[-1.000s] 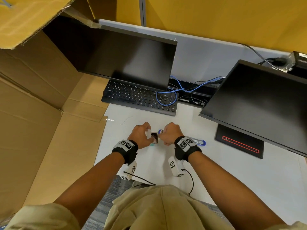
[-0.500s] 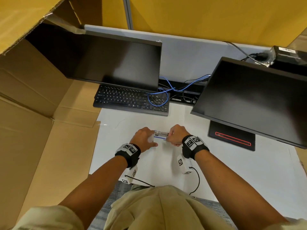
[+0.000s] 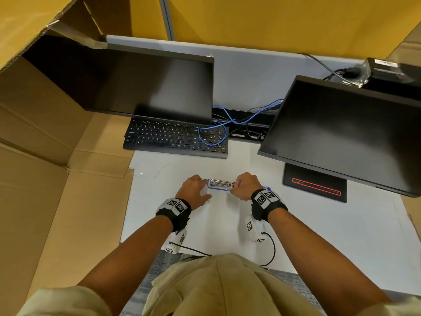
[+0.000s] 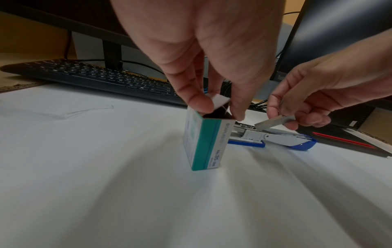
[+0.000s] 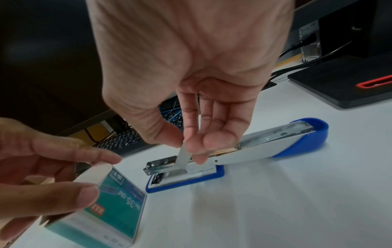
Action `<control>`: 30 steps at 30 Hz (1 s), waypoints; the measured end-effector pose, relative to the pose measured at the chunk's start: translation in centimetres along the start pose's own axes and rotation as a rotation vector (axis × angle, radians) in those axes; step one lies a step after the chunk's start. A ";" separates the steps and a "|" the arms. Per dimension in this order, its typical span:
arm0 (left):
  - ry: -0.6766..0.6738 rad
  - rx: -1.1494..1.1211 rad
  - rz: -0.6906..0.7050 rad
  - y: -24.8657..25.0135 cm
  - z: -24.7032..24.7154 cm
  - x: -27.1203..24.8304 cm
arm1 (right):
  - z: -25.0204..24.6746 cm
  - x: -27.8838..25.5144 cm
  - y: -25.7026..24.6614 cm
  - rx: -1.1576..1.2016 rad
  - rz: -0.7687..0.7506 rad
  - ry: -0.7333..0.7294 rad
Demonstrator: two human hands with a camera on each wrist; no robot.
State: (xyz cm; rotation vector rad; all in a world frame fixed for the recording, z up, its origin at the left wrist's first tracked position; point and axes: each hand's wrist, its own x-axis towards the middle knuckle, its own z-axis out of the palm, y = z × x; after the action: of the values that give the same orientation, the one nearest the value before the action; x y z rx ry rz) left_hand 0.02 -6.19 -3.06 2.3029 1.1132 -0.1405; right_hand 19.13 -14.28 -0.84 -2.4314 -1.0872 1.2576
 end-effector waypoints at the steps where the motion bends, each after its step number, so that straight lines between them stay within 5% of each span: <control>1: 0.000 0.007 0.001 0.0 0.0 0.0 | 0.0 0.1 0.0 0.004 -0.005 0.009; 15: 0.124 -0.008 -0.003 0.0 0.3 -0.9 | 0.6 1.2 1.3 0.019 -0.078 0.097; 30: -0.023 0.155 0.031 0.0 0.9 -0.4 | 1.0 2.2 2.6 0.053 -0.131 0.246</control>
State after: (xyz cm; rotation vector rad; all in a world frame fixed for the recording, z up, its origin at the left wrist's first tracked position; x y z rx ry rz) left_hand -0.07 -6.98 -3.70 2.4473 1.0891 -0.2484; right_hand 20.53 -14.78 -4.02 -2.3563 -1.1065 0.9078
